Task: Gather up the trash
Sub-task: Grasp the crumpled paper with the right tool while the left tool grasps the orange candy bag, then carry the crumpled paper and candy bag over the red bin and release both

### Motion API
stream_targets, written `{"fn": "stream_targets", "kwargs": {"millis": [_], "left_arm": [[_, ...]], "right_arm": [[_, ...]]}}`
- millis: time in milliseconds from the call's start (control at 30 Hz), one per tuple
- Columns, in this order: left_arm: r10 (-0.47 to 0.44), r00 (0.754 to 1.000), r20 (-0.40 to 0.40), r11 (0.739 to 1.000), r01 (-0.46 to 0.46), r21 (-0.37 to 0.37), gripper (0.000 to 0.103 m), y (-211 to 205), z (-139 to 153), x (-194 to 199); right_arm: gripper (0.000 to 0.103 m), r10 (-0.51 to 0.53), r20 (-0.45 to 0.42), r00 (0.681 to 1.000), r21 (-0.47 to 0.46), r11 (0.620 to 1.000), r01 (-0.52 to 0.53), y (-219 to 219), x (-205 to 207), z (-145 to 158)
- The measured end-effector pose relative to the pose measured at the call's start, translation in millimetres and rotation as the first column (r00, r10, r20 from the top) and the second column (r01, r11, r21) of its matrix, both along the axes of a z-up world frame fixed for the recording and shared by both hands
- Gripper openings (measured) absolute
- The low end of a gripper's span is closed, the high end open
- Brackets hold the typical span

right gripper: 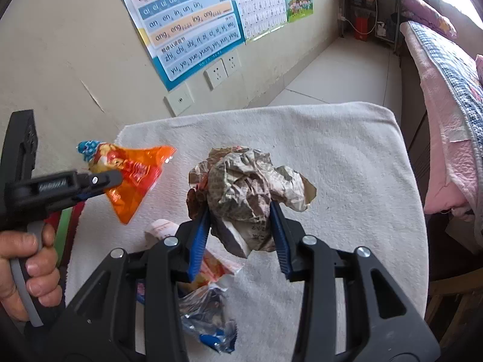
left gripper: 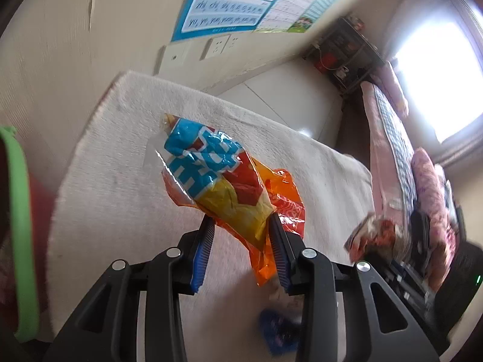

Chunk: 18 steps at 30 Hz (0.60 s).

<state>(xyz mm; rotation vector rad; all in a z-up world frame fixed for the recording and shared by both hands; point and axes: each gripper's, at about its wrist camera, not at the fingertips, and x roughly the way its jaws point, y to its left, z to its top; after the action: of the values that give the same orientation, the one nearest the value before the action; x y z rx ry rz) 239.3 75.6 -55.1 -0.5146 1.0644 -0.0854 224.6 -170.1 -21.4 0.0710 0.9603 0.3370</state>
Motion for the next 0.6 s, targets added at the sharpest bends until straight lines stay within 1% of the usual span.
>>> {"fn": "stream_targets", "kwargs": {"millis": [67,233,600], "left_arm": [[-0.021,1.0,0.015,0.999,0.02,0.032,0.035,-1.6,9.7,-11.1],[-0.062,0.997,0.034,0.996,0.06,0.068,0.035,-5.1,25.6,-37.8],[-0.055,0.996,0.067,0.994,0.048,0.103,0.035,4.8,48.1,-95.3]], "right_arm": [[0.039,0.003,0.013,1.0,-0.001,1.0,-0.003,0.7,-5.2,6.6],[0.039,0.007,0.03,1.0,0.003,1.0,-0.007,1.7,-19.2,19.0],[0.039,0.021,0.069,0.997,0.013,1.0,-0.022,4.9,-53.4,44.3]]}}
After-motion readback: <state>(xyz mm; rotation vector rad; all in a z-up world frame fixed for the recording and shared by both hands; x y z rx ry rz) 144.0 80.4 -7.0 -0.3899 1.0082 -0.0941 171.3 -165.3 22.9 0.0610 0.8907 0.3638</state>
